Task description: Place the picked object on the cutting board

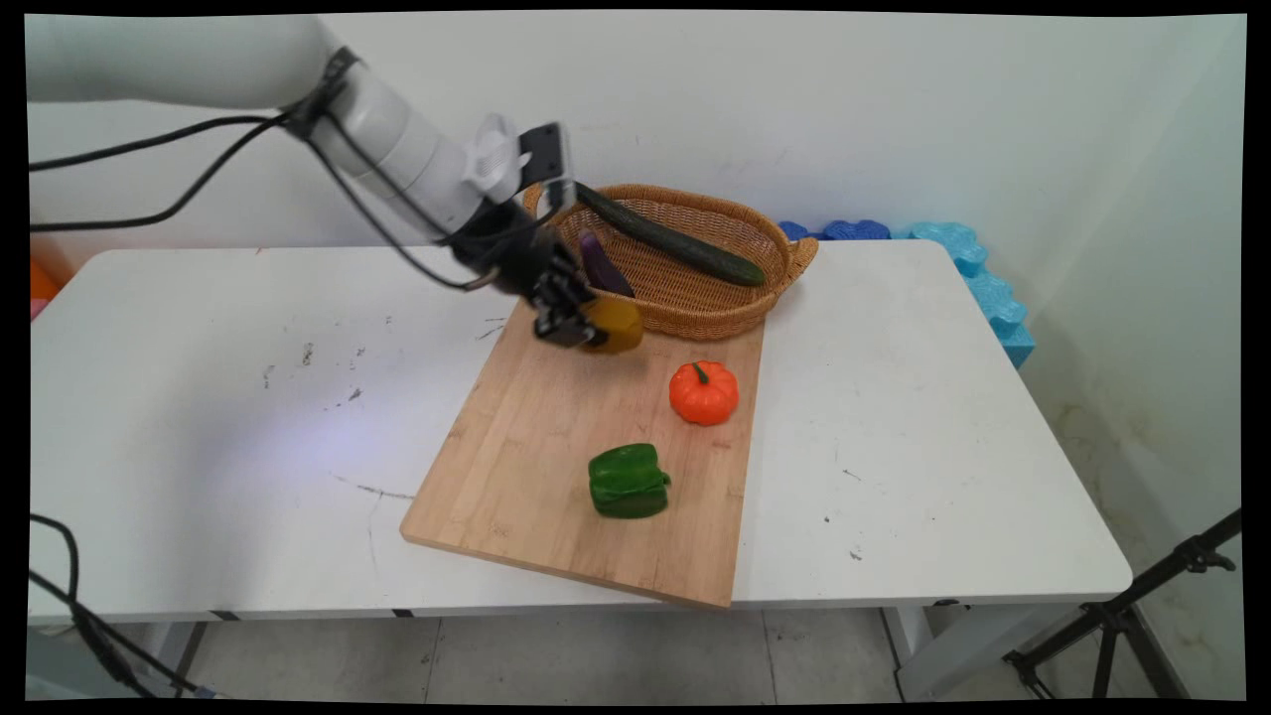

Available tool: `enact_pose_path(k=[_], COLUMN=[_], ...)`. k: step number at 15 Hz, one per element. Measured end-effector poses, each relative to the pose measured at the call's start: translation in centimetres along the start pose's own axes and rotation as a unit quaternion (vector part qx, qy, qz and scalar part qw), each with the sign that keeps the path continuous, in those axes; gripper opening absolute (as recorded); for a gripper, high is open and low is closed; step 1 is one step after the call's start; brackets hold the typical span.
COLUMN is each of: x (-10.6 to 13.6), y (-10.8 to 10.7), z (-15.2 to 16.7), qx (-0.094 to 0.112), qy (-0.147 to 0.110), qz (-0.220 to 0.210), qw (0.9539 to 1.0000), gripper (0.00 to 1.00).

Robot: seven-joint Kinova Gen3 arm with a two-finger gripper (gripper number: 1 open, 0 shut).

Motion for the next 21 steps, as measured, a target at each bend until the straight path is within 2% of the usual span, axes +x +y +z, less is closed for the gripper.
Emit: enact_pose_path(k=[7, 14, 20, 21], x=[-4.8, -8.3, -9.9, -10.2], y=[3.3, 4.6, 5.1, 5.2], z=[-1.5, -0.5, 1.1, 1.4], qx=[-0.040, -0.066, -0.079, -0.081], qy=[-0.032, -0.053, -0.058, -0.059], qz=[0.005, 0.003, -0.001, -0.002], qw=[0.9987, 0.9964, 0.9951, 0.9949], gripper=[0.00, 0.00, 0.00, 1.00])
